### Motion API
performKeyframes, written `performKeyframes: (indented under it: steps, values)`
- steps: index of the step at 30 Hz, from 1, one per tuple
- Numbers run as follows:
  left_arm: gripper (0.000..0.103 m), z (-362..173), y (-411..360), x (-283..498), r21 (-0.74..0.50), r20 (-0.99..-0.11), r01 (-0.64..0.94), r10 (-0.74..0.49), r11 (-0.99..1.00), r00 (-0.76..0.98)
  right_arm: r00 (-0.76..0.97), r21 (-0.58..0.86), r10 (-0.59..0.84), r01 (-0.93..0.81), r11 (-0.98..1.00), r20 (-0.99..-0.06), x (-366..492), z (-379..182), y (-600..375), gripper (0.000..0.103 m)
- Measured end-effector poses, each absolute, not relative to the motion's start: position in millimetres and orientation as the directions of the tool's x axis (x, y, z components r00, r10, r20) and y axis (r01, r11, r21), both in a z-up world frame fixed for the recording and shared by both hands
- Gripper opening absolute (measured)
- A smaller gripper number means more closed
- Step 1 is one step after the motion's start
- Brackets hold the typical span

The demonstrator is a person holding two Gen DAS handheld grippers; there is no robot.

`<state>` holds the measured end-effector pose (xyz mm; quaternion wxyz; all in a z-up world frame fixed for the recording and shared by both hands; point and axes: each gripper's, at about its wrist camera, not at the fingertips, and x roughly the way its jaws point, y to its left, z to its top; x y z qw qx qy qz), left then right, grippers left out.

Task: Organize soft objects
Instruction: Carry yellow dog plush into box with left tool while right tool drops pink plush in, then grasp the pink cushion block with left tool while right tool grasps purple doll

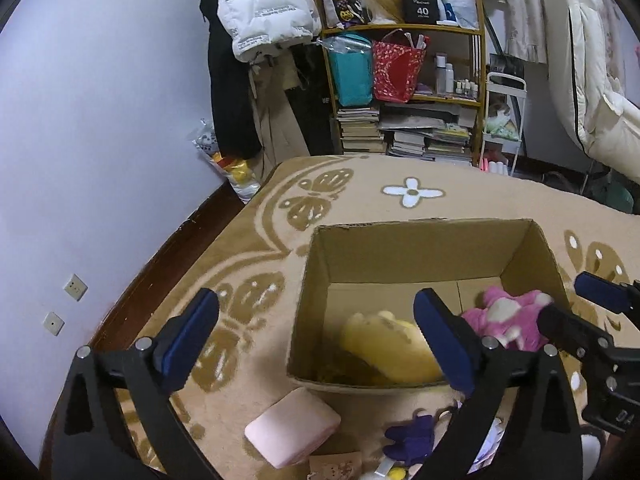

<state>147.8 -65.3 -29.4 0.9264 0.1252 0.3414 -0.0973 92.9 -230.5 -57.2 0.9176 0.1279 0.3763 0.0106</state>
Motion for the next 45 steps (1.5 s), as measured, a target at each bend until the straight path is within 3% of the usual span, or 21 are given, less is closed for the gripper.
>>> performKeyframes:
  steps: [4,10,19,30,45]
  values:
    - [0.103,-22.7,-54.1,145.7,0.165,-0.661,0.255,-0.085,0.953,0.746,0.726,0.243,0.116,0.073,0.967,-0.678,84.5,-52.6,-227.8,0.085]
    - [0.103,-21.1,-37.9,140.5,0.157,-0.676,0.237,-0.071,0.959,0.733,0.724,0.27,0.137,0.07,0.96,-0.677,73.3,-53.4,-224.7,0.1]
    - [0.103,-38.5,-16.8,139.7,0.079,-0.773,0.228,-0.085,0.97,0.629,0.702,0.271,0.158,0.053,0.961,-0.695,62.3,-56.2,-211.2,0.1]
    - [0.103,-64.6,-8.2,139.6,0.096,-0.844,0.266,-0.063,0.959,0.532,0.63,0.216,0.172,-0.006,0.976,-0.758,53.1,-79.9,-177.3,0.1]
    - [0.103,-133.2,-2.4,160.3,0.032,-0.943,0.283,-0.065,0.958,0.327,0.537,0.167,0.176,-0.067,0.984,-0.825,67.2,-117.4,-152.3,0.1]
